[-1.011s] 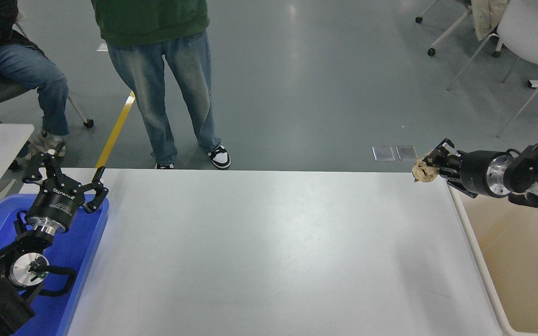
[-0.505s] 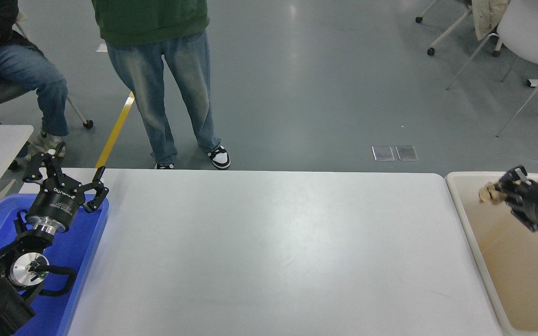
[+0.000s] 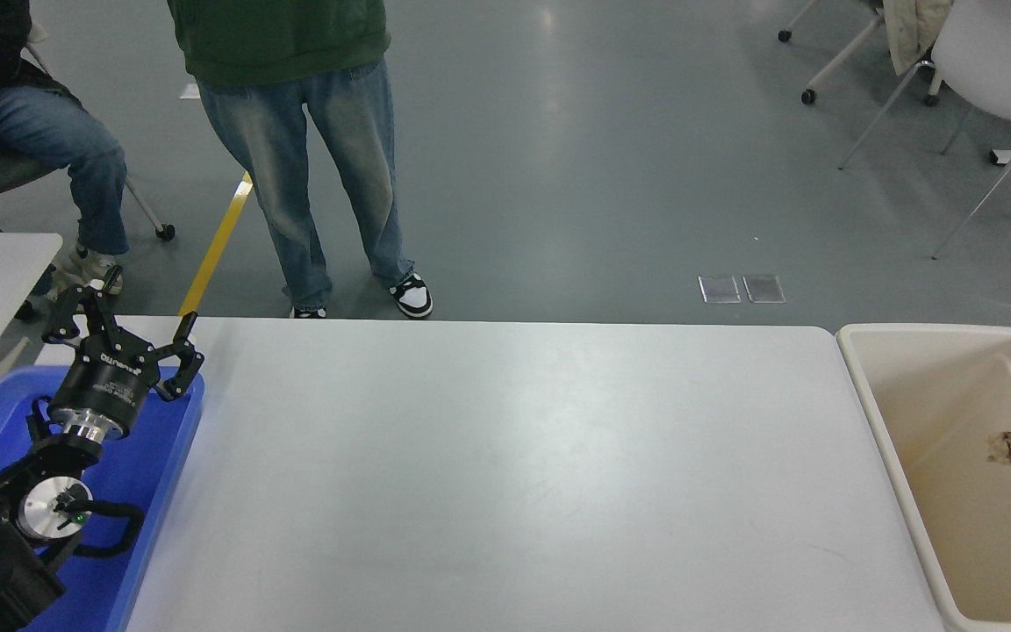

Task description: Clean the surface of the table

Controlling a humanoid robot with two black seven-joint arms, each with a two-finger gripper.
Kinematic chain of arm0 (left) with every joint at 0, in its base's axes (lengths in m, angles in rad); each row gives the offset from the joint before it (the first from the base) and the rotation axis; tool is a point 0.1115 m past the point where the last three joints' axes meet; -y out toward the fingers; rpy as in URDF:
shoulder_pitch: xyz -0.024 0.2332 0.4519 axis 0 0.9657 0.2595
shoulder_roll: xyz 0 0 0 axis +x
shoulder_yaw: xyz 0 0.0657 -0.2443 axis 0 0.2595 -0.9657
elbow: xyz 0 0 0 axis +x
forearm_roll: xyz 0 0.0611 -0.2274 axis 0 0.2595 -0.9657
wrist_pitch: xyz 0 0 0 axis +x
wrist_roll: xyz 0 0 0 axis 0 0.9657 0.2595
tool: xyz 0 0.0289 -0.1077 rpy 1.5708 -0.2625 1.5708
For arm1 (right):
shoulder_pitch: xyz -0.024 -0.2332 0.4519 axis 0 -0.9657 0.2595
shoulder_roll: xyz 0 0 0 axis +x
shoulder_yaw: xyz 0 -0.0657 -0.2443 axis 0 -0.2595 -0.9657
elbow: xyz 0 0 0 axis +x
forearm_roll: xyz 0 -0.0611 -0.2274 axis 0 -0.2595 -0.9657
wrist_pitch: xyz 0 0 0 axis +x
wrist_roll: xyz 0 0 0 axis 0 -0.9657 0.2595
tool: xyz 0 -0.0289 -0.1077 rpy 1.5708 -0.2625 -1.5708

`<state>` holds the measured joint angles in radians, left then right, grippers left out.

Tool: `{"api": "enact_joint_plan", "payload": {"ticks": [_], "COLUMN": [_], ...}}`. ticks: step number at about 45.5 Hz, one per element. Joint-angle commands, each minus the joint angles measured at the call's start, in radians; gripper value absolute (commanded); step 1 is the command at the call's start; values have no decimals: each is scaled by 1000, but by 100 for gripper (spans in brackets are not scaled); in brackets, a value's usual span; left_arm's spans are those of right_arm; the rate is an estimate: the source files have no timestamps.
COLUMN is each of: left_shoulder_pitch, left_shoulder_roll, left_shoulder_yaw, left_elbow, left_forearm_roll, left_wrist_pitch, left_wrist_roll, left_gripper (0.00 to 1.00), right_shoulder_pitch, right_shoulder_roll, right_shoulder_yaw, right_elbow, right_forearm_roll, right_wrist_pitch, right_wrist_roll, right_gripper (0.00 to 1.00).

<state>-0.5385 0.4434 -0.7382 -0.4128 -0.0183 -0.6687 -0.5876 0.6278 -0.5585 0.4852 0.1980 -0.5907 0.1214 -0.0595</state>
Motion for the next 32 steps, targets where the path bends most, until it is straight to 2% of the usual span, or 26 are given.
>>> {"api": "enact_joint_plan", "payload": {"ticks": [1,14,23,32], "left_shoulder_pitch": [0,0,0,0], "left_shoulder_roll": [0,0,0,0], "left_shoulder_yaw": [0,0,0,0], "left_elbow": [0,0,0,0], "left_forearm_roll": [0,0,0,0], "left_wrist_pitch": [0,0,0,0], "left_wrist_roll": [0,0,0,0], "left_gripper": [100,100,100,100], "right_shoulder_pitch": [3,32,64,67], "right_shoulder_roll": [92,117,115,132], "right_shoulder_yaw": [-86,-105,-106,-108], "right_elbow": [-114,-114,-114,-114], "right_forearm_roll": [8,37,37,37], "right_wrist_pitch": [-66,-132,-134,-140], "right_wrist_roll": [49,217,362,369], "right_gripper": [0,0,0,0]}}
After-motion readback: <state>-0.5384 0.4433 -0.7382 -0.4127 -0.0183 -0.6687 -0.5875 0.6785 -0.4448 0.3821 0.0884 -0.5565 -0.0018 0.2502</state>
